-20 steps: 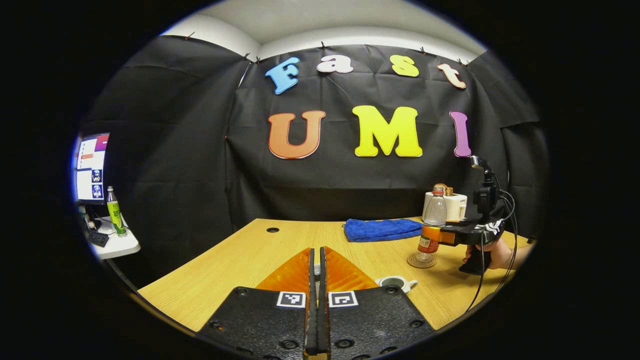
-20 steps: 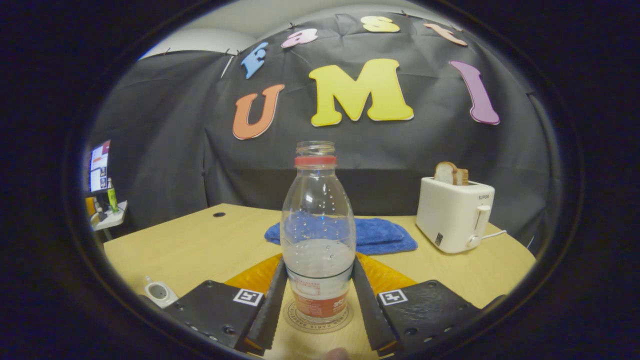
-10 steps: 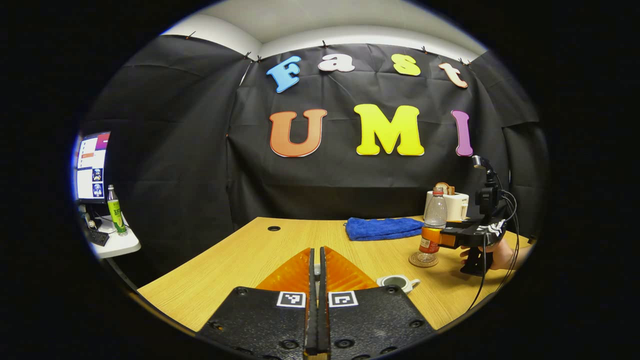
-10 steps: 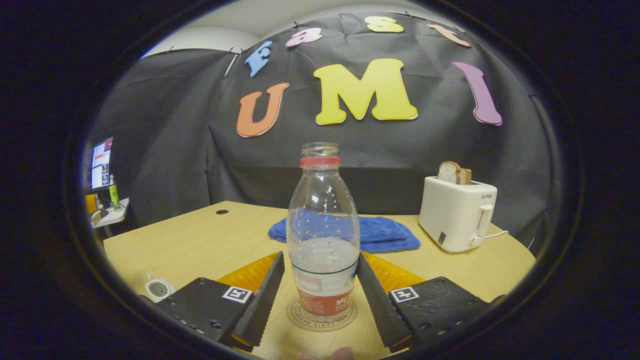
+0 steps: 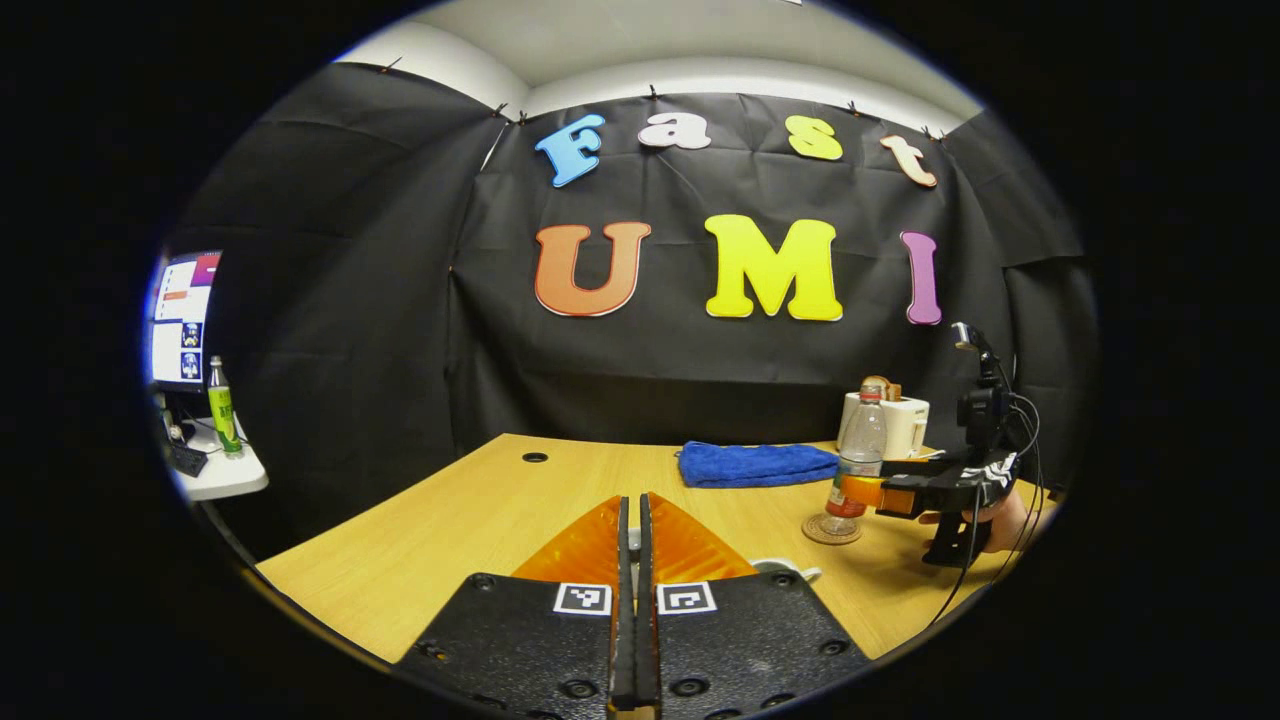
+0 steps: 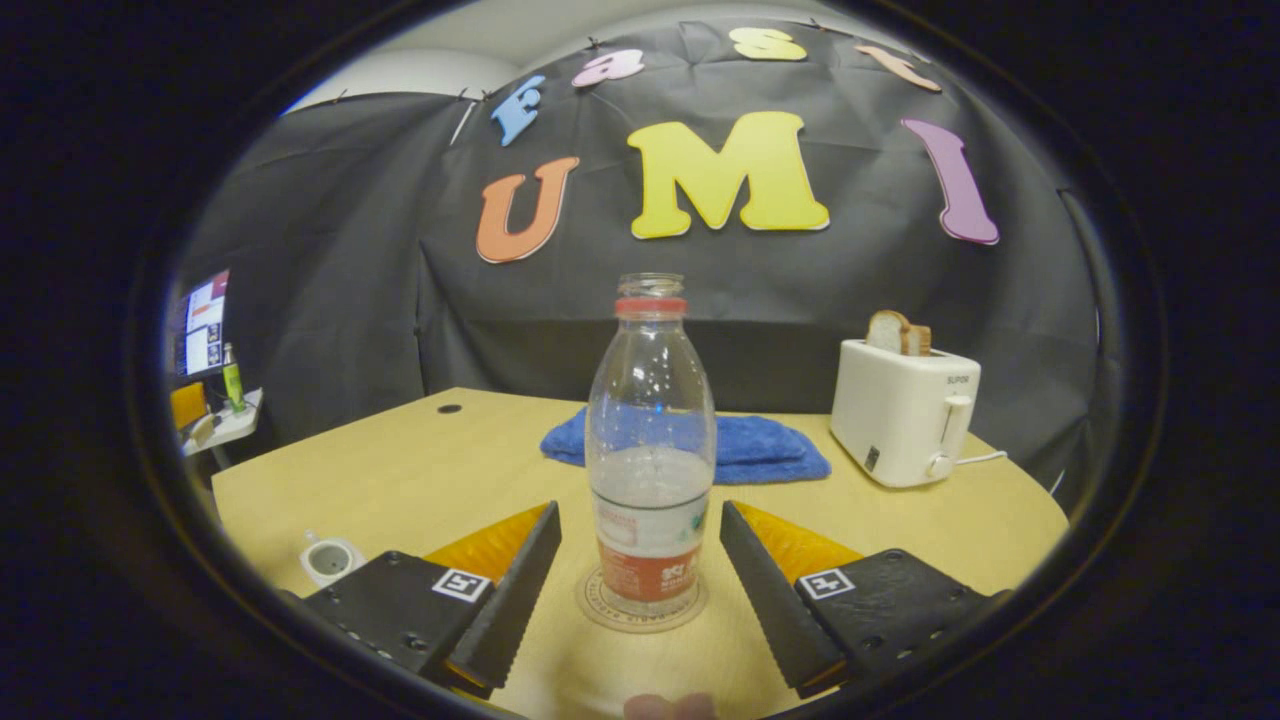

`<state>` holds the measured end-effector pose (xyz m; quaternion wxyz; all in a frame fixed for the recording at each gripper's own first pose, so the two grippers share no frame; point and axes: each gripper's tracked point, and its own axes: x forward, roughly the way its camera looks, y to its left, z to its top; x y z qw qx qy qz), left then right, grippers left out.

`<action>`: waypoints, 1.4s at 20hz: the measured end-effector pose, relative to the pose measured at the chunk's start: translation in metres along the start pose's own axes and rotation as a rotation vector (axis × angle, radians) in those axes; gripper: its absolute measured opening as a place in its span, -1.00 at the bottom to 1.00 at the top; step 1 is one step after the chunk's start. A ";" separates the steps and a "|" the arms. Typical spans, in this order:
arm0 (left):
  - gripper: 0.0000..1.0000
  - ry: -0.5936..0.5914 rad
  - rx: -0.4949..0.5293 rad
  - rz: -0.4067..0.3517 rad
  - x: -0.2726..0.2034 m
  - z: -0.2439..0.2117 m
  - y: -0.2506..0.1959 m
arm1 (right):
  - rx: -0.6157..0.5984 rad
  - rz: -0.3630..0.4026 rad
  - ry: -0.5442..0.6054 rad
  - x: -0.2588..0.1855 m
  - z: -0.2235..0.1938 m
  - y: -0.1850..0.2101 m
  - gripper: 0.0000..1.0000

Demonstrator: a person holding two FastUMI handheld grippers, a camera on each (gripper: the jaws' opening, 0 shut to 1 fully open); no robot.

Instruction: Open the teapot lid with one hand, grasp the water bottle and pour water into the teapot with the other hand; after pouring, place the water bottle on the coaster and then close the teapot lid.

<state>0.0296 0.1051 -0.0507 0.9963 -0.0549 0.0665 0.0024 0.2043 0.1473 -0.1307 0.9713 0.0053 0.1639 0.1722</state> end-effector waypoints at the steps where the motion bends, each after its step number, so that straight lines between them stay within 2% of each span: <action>1: -0.94 0.006 0.001 -0.009 0.003 -0.003 -0.007 | -0.012 -0.011 -0.006 -0.006 0.001 -0.004 0.91; 3: -0.94 0.021 -0.008 -0.031 0.005 -0.011 -0.022 | -0.028 -0.025 -0.008 -0.018 -0.001 -0.011 0.86; 6: -0.94 0.058 -0.034 -0.086 0.013 -0.030 -0.047 | -0.041 -0.049 -0.050 -0.046 0.004 -0.021 0.92; 9: -0.94 0.106 -0.048 -0.104 0.026 -0.048 -0.066 | -0.093 -0.069 -0.076 -0.071 0.001 -0.027 0.86; 11: -0.94 0.119 -0.034 -0.114 0.032 -0.053 -0.076 | -0.114 -0.078 -0.089 -0.087 -0.002 -0.032 0.89; 20: -0.94 0.144 0.006 -0.096 0.062 -0.067 -0.095 | -0.039 -0.141 -0.114 -0.126 -0.010 -0.083 0.91; 28: -0.94 0.163 0.020 -0.075 0.066 -0.074 -0.094 | -0.027 -0.131 -0.103 -0.129 -0.018 -0.091 0.91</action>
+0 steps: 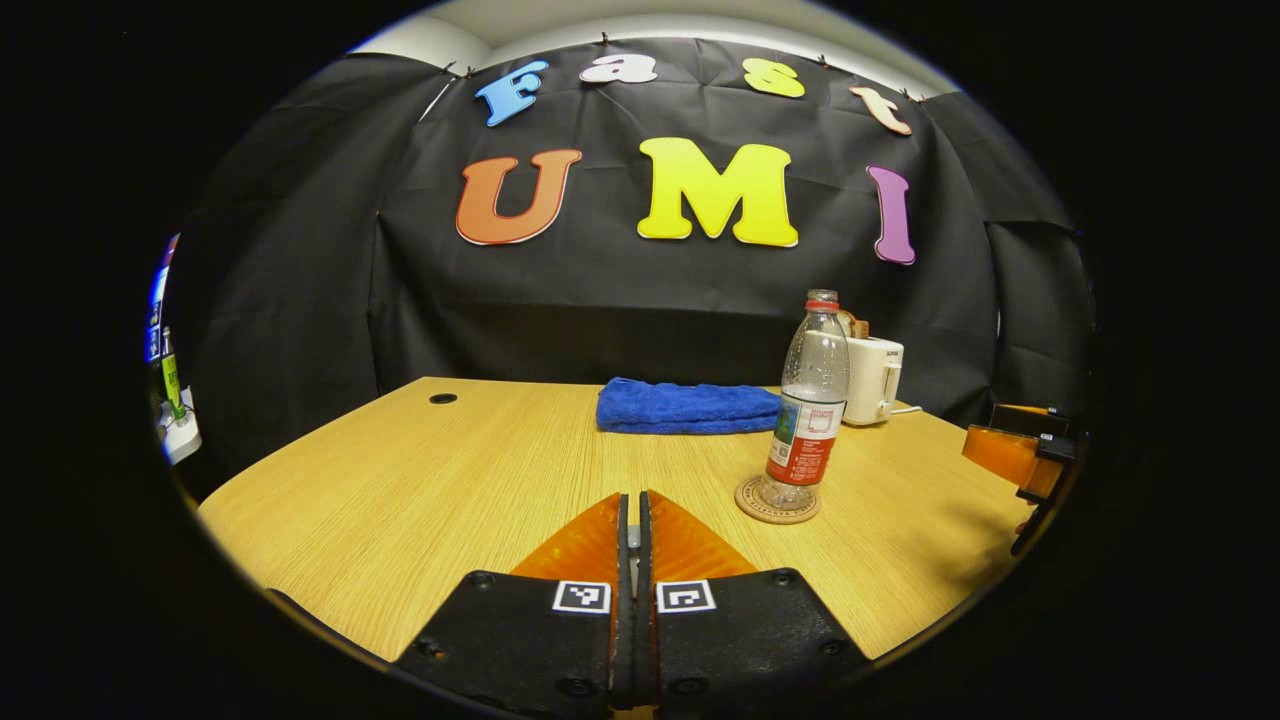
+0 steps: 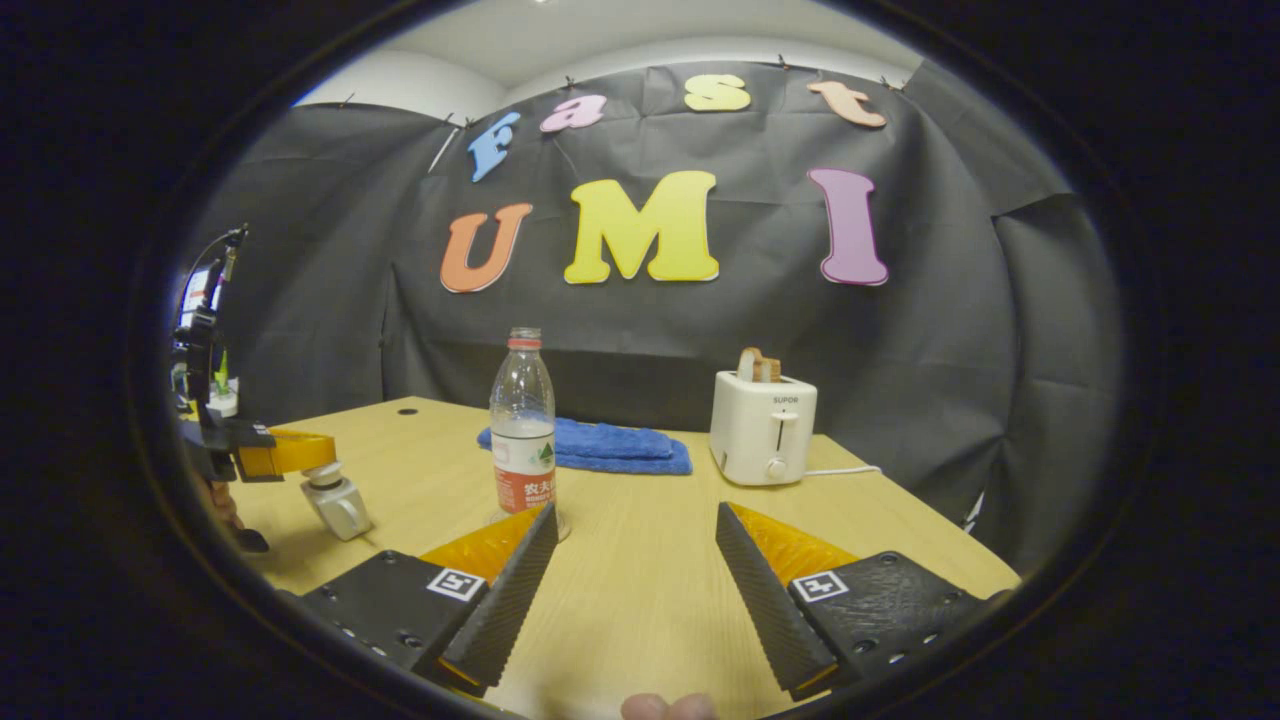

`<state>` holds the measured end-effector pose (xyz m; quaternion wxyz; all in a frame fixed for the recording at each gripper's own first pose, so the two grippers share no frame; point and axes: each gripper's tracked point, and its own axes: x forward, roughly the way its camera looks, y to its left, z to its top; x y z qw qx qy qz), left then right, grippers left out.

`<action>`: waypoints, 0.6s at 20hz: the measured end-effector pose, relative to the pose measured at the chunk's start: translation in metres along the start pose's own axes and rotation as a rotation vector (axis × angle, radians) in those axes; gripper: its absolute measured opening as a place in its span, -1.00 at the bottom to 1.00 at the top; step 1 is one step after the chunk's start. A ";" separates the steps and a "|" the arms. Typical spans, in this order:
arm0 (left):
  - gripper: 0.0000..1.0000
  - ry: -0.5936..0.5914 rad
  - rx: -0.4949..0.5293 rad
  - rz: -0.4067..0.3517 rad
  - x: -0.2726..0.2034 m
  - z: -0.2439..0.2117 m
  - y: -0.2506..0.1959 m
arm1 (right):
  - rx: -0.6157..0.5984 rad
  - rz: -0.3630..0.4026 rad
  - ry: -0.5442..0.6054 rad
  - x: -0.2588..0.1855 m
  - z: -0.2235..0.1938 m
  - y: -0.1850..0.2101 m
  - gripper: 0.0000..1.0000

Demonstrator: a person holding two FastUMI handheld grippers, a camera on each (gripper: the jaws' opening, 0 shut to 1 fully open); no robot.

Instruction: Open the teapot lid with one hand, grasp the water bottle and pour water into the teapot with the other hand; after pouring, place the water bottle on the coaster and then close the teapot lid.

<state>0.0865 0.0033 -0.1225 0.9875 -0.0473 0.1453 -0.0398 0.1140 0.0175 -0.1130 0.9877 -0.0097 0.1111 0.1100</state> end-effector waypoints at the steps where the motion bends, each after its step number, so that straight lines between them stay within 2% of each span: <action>1: -0.94 0.006 0.001 0.004 0.001 -0.002 0.000 | 0.004 0.004 0.004 0.000 -0.002 0.000 0.90; 10: -0.92 0.040 -0.016 0.029 0.001 -0.014 0.001 | 0.028 0.000 -0.018 -0.007 0.005 -0.004 0.91; 12: -0.79 0.041 -0.021 0.035 0.000 -0.013 -0.001 | 0.031 -0.002 -0.031 -0.011 0.008 -0.004 0.91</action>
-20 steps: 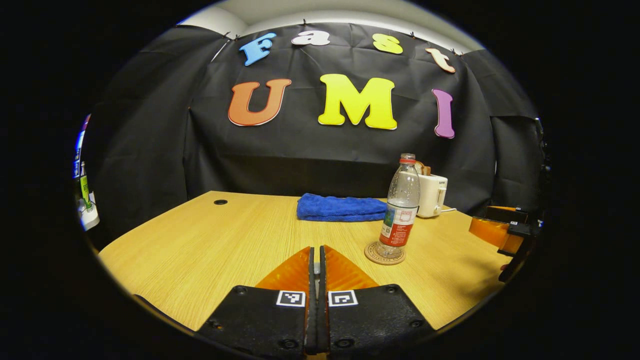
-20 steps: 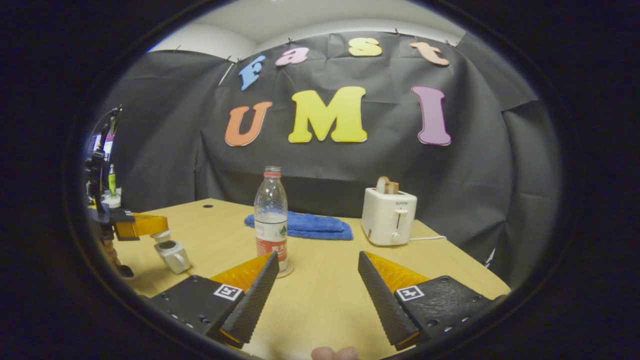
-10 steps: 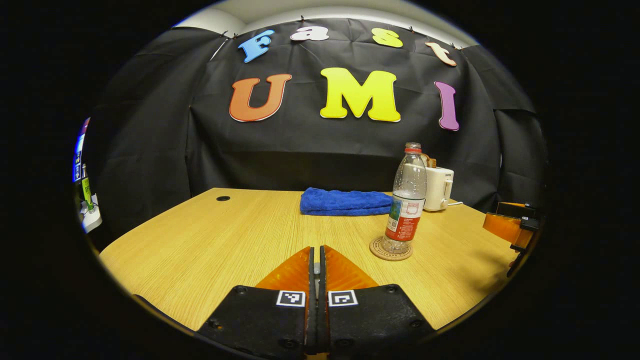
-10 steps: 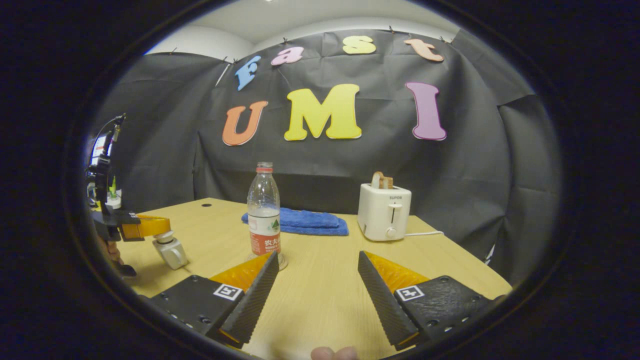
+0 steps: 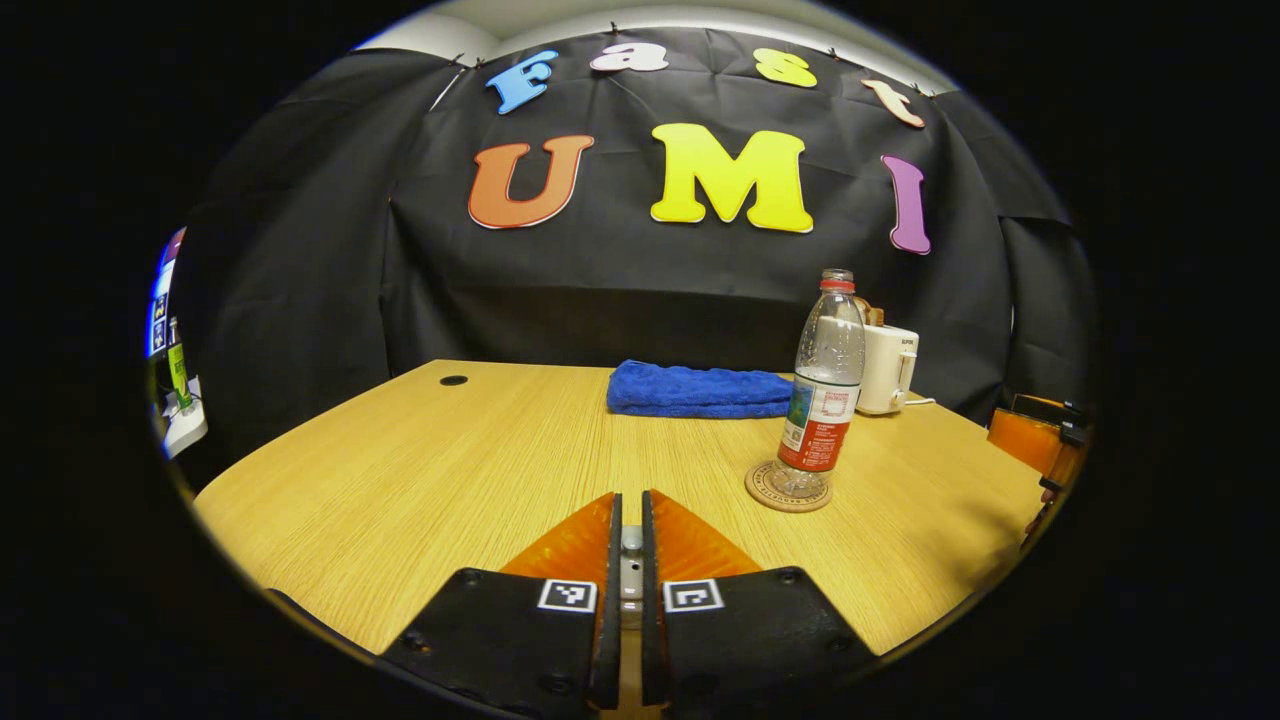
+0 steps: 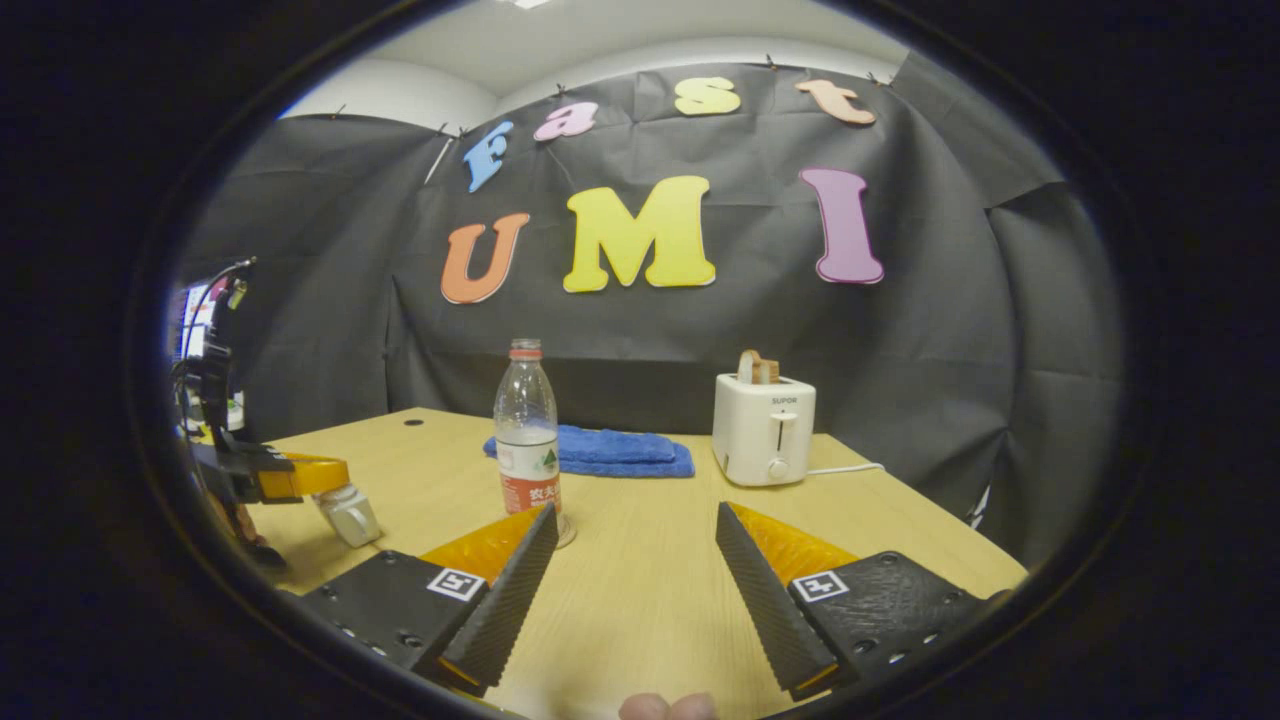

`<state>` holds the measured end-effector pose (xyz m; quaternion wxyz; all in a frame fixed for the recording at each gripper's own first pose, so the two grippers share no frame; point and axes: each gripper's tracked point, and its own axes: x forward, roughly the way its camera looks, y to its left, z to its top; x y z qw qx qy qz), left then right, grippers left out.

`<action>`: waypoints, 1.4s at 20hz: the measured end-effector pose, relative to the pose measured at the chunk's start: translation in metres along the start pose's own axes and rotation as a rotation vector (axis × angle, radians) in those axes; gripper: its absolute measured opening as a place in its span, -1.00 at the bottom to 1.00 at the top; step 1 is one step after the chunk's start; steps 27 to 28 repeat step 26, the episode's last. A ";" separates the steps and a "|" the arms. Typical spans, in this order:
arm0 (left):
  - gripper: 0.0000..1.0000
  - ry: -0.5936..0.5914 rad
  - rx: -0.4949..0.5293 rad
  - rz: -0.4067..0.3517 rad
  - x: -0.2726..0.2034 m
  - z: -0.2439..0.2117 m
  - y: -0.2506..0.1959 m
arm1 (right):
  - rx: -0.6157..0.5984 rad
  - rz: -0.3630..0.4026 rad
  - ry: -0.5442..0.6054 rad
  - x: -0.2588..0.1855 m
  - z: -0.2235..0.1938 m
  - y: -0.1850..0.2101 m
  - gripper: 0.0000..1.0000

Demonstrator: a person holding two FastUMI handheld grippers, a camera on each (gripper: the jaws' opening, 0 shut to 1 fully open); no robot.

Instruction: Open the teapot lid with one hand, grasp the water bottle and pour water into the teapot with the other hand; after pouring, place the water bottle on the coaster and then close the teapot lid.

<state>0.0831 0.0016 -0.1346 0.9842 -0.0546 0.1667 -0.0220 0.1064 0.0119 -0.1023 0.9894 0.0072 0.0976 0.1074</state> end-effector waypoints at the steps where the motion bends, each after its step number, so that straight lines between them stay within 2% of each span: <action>1: -0.63 -0.011 -0.001 0.006 -0.003 0.004 0.001 | 0.000 -0.005 -0.005 -0.002 0.001 -0.001 0.91; 5: 0.98 -0.073 -0.004 0.045 -0.016 0.026 0.008 | 0.025 -0.012 -0.020 -0.012 0.005 0.000 0.91; 7: 1.00 -0.129 0.005 0.069 -0.027 0.048 0.012 | 0.041 -0.022 -0.031 -0.018 0.008 0.000 0.87; 11: 0.99 -0.253 0.058 0.121 -0.064 0.104 0.020 | 0.045 -0.047 -0.078 -0.035 0.031 0.007 0.93; 14: 0.99 -0.341 0.055 0.095 -0.099 0.131 0.002 | 0.037 -0.058 -0.145 -0.057 0.062 0.021 0.89; 20: 0.98 -0.392 0.092 0.073 -0.146 0.128 -0.012 | -0.019 -0.124 -0.236 -0.112 0.091 0.046 0.89; 24: 0.97 -0.402 0.074 0.035 -0.159 0.127 -0.021 | -0.004 -0.162 -0.242 -0.137 0.085 0.064 0.90; 28: 0.99 -0.412 0.079 0.024 -0.164 0.129 -0.024 | -0.004 -0.159 -0.241 -0.141 0.081 0.074 0.89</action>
